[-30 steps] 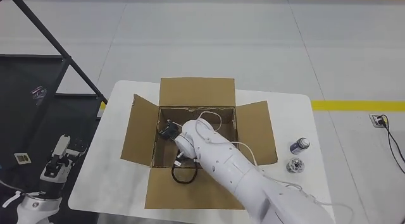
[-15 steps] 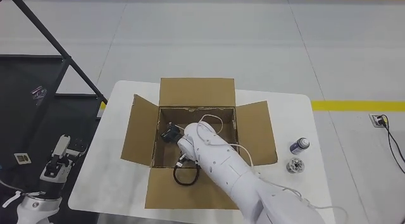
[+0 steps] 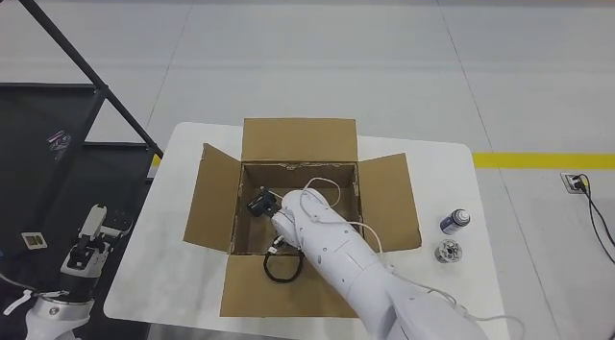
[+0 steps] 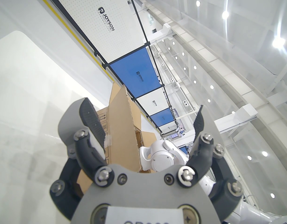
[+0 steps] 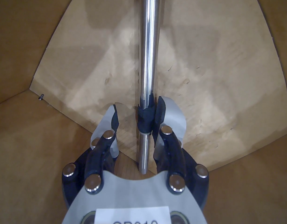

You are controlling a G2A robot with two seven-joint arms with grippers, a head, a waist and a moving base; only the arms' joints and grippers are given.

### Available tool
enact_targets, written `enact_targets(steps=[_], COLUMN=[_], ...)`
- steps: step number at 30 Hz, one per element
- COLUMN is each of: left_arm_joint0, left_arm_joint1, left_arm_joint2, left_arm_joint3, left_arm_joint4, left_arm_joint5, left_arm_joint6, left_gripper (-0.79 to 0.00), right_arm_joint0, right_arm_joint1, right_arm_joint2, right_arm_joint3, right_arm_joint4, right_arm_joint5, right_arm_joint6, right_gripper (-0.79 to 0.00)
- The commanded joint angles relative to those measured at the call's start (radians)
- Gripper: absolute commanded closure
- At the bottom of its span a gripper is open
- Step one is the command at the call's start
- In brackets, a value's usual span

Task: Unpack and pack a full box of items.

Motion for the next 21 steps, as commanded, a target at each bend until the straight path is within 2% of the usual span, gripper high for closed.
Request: enact_targets(steps=[1,3,5,8,21], left_arm_joint0=[0.0,0.0,0.0,0.0,0.0], left_arm_joint1=[0.0,0.0,0.0,0.0,0.0], left_arm_joint2=[0.0,0.0,0.0,0.0,0.0], left_arm_joint3=[0.0,0.0,0.0,0.0,0.0], left_arm_joint4=[0.0,0.0,0.0,0.0,0.0], left_arm_joint5=[0.0,0.0,0.0,0.0,0.0], left_arm_joint6=[0.0,0.0,0.0,0.0,0.0], left_gripper=[-0.785,-0.785,-0.785,-0.785,-0.785], right_arm_joint0=[-0.002,-0.002,-0.003,-0.001,0.041], right_arm_joint1=[-0.001,-0.002,-0.002,0.0,0.025], right_arm_joint2=[0.002,0.006,0.012,0.021,0.056], right_arm_joint3=[0.003,0.009,0.014,0.02,0.004], right_arm_joint4=[-0.002,0.0,0.004,0.013,0.028], right_arm_joint5=[0.003,0.01,0.017,0.014,-0.125], right_arm_joint6=[0.001,-0.001,-0.009,-0.022,-0.091], right_gripper=[-0.342,-0.332,-0.283,0.0,0.0])
